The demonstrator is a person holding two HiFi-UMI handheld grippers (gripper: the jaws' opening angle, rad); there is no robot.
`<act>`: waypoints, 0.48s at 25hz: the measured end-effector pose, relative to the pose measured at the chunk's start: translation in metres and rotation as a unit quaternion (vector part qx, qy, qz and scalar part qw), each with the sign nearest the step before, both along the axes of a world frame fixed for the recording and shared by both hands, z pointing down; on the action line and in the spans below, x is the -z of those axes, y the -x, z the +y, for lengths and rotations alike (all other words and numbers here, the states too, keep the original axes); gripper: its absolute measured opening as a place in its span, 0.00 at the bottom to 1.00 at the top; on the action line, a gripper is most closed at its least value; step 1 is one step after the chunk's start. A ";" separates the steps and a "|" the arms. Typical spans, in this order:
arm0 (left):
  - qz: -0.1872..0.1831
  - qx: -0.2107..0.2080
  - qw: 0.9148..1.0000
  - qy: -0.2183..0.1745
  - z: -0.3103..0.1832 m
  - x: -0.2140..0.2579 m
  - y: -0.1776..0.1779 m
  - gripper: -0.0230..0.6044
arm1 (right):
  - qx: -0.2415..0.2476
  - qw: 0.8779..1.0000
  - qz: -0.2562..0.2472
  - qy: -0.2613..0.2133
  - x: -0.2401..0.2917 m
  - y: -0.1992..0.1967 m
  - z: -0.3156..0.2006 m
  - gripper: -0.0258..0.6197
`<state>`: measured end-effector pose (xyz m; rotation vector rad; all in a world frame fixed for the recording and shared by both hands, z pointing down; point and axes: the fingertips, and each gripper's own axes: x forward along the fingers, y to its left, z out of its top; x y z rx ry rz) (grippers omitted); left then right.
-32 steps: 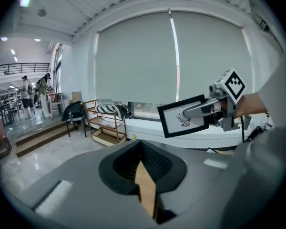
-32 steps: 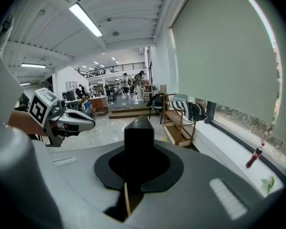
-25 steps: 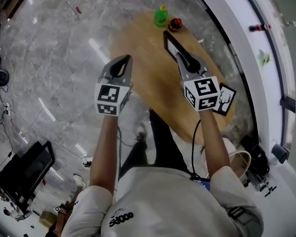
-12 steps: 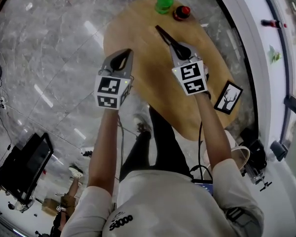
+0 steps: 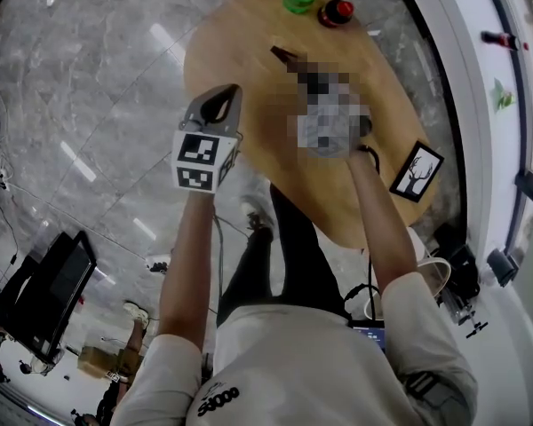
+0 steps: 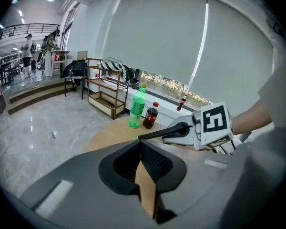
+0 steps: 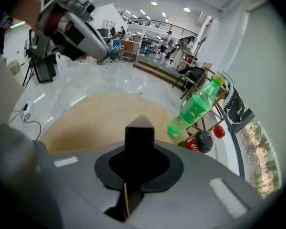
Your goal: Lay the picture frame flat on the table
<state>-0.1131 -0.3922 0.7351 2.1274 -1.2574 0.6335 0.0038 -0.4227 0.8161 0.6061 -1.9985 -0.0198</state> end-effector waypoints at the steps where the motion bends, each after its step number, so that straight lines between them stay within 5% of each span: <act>1: 0.001 0.000 1.000 0.001 0.000 -0.001 -0.001 0.05 | 0.010 1.000 0.011 -0.003 -0.005 0.000 0.002 0.06; 12: 0.007 0.006 1.000 0.010 0.008 -0.007 -0.002 0.05 | 0.128 0.986 0.105 -0.028 -0.036 0.018 0.042 0.16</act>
